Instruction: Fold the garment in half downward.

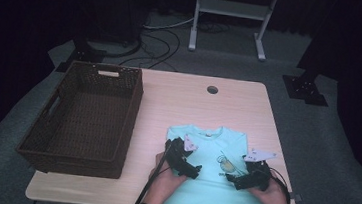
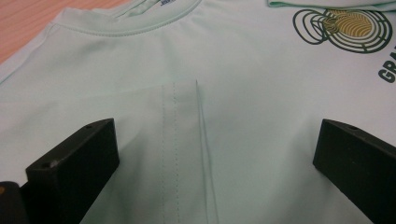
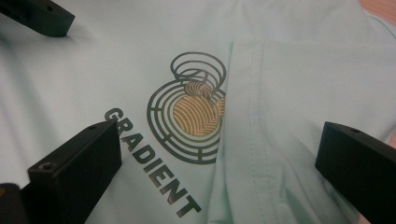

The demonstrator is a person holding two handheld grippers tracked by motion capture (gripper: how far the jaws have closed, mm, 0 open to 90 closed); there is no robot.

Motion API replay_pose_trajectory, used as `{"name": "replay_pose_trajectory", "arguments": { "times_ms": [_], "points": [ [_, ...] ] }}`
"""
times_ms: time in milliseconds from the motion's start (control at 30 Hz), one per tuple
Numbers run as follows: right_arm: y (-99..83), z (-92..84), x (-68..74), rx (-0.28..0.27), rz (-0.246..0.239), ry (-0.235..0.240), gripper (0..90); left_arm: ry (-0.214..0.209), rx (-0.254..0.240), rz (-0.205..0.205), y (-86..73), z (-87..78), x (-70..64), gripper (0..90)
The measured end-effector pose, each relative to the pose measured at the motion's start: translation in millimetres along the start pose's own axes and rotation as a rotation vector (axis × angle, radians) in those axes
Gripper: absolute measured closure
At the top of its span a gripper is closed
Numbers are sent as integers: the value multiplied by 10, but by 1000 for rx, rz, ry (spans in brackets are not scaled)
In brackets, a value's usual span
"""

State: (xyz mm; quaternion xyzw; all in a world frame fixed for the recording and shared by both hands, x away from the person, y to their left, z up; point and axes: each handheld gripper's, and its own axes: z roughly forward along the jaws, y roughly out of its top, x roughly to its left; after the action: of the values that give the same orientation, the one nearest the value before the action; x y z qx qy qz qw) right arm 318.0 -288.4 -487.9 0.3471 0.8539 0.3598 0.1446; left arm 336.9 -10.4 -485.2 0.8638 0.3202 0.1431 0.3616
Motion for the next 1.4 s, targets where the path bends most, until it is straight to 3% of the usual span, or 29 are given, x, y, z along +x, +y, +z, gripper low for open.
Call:
{"name": "replay_pose_trajectory", "arguments": {
  "times_ms": [900, 1067, 1233, 1400],
  "points": [
    [-343, -342, 246, 3, 8, -4, 0, -17, 0, 14, -146, -153, -489, 0],
    [-350, -351, 252, 3, 8, -3, 0, -17, -1, 15, -148, -156, -493, 0],
    [-350, -351, 252, 4, 9, -2, 0, -39, 8, 45, -133, -165, -449, 0],
    [-348, -349, 250, 4, 7, -2, 0, -26, -33, 49, -71, -283, -366, 0]
  ]
}}
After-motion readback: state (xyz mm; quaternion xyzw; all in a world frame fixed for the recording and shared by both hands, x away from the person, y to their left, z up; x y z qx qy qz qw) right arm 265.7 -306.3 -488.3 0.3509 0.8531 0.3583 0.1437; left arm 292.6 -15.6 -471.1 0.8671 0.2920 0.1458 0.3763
